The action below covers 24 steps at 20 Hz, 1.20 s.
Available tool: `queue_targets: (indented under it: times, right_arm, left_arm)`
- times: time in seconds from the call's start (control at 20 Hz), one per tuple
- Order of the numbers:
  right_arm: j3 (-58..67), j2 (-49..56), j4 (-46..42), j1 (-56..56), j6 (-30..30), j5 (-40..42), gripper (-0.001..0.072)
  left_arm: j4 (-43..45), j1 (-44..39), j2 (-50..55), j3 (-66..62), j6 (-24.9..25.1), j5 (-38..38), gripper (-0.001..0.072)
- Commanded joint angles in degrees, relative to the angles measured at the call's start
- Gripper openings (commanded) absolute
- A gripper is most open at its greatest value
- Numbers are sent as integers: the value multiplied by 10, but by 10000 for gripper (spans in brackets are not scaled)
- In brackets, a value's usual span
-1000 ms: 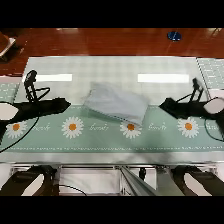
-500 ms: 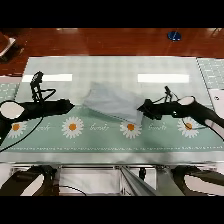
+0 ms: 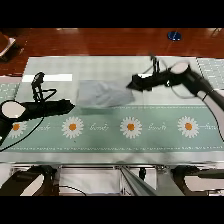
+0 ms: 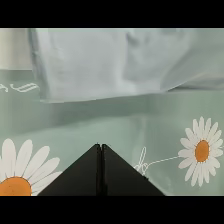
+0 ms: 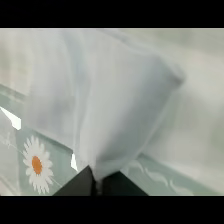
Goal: Fold the shirts.
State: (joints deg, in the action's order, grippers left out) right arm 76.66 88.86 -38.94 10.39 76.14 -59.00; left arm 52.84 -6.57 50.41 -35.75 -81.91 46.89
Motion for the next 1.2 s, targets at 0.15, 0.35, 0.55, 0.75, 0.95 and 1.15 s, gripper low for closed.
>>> queue_targets:
  times: [0.15, 0.35, 0.55, 0.75, 0.95, 1.15]
  right_arm:
    - [263, 2, -117, -61, 88, -107, 26]
    - [312, -15, -131, -149, 116, -161, 26]
    - [312, -60, -153, -257, 158, -200, 26]
    - [312, -111, -187, -353, 191, -257, 25]
    - [308, -168, -273, -416, 220, -316, 25]
    - [208, -261, -294, -492, 260, -323, 25]
  left_arm:
    - [0, 0, 1, 0, 0, 1, 17]
    - [0, 0, 1, 0, 0, 2, 18]
    - [0, 0, 1, 0, 0, 2, 17]
    - [0, 0, 1, 0, 0, -2, 17]
    - [0, 0, 1, 0, 0, -21, 18]
    - [0, 0, 1, 0, 0, -42, 17]
